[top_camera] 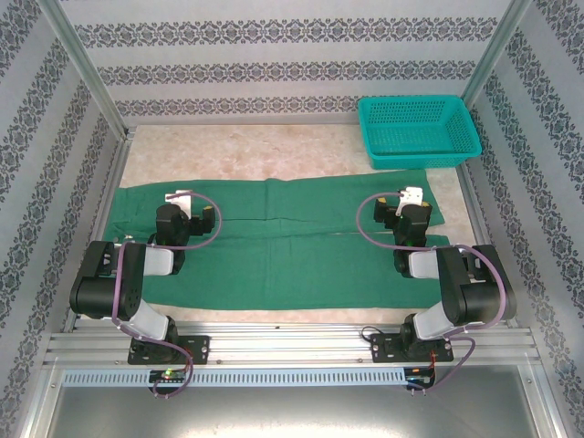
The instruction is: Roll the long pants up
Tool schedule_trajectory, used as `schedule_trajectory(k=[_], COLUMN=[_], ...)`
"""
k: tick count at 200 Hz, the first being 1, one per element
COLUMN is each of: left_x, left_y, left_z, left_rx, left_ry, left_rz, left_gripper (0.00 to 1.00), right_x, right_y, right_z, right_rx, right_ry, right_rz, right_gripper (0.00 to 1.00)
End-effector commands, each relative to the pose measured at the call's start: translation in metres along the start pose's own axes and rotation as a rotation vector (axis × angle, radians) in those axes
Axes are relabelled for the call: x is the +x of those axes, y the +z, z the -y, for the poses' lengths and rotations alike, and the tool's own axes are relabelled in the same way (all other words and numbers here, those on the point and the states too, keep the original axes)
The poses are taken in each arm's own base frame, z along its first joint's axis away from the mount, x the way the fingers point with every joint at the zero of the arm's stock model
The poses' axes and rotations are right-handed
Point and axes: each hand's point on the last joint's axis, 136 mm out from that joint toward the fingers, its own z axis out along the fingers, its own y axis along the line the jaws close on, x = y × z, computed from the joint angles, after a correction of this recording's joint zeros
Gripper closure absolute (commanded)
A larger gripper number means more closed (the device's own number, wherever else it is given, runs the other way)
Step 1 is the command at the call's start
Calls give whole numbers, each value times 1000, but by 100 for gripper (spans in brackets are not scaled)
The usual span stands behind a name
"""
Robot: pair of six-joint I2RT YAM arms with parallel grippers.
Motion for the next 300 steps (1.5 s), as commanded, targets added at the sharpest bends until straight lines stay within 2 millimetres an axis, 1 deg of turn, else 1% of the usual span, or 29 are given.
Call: schedule_trajectory(k=[1,23,27,37,41,93,113,124,139,152,169,192,207,216,219,222,227,228,230,237,244,258,273,276,286,292,300], left_x=[-16,-16,-18,-20,-20,-22,-25,-33,-45,-47,-51,-64,-72,-74,-74,-74,-74,-74,-75,-75,-74,-74,-76,-77,-82,-87,-94], left_y=[3,3,2,-4,-6,-5,-2,-3,-6,-11,-16,-16,-8,-2,0,1,3,3,4,3,2,-1,-2,-3,-5,-7,-9], left_z=[-4,-4,-8,-28,-31,-28,-25,-29,-28,-30,-31,-20,-10,-5,-3,-2,-2,-2,-2,-1,-1,-4,-9,-11,-17,-22,-33], left_rx=[-7,-11,-44,-169,-185,-175,-161,-185,-178,-188,-192,-119,-53,-30,-22,-15,-13,-13,-13,-10,-8,-22,-55,-64,-90,-107,-145], left_ry=[13,13,6,-41,-49,-39,-29,-34,-28,-36,-57,-87,-110,-118,-118,-119,-121,-122,-124,-132,-140,-154,-155,-155,-164,-175,-197], left_rz=[53,53,58,75,77,75,36,-6,-14,-4,-33,-51,-81,-105,-113,-119,-124,-123,-120,-109,-98,-85,-90,-90,-86,-79,-70], left_gripper=[0,0,0,0,0,0,0,0,0,0,0,0,0,0,0,0,0,0,0,0,0,0,0,0,0,0,0], right_x=[-17,-17,-17,-18,-19,-21,-21,-21,-22,-22,-22,-21,-21,-25,-29,-37,-42,-39,-44,-52,-66,-83,-88,-85,-85,-85,-85], right_y=[4,4,3,2,2,1,1,1,1,0,1,2,2,2,3,3,5,4,5,5,5,5,5,5,3,1,-1], right_z=[-3,-2,-2,1,2,3,3,3,1,1,1,1,1,-2,-3,-3,-2,-1,-2,-4,-8,-10,-9,-9,-13,-15,-11], right_rx=[3,4,10,33,38,45,40,41,36,35,35,24,17,-3,-3,7,25,27,24,8,-4,-16,-5,-8,-27,-34,-16], right_ry=[10,10,9,11,13,19,16,15,11,8,10,18,22,13,8,7,3,-2,-6,-32,-58,-52,-5,-2,21,26,26], right_rz=[49,52,52,49,46,51,50,49,53,51,52,39,39,46,54,62,4,-19,-46,-108,-109,-99,-137,-157,-177,-183,-183], right_gripper=[2,2,2,2,2,2,2,2,2,2,2,2,2,2,2,2,2,2,2,2,2,2,2,2,2,2,2])
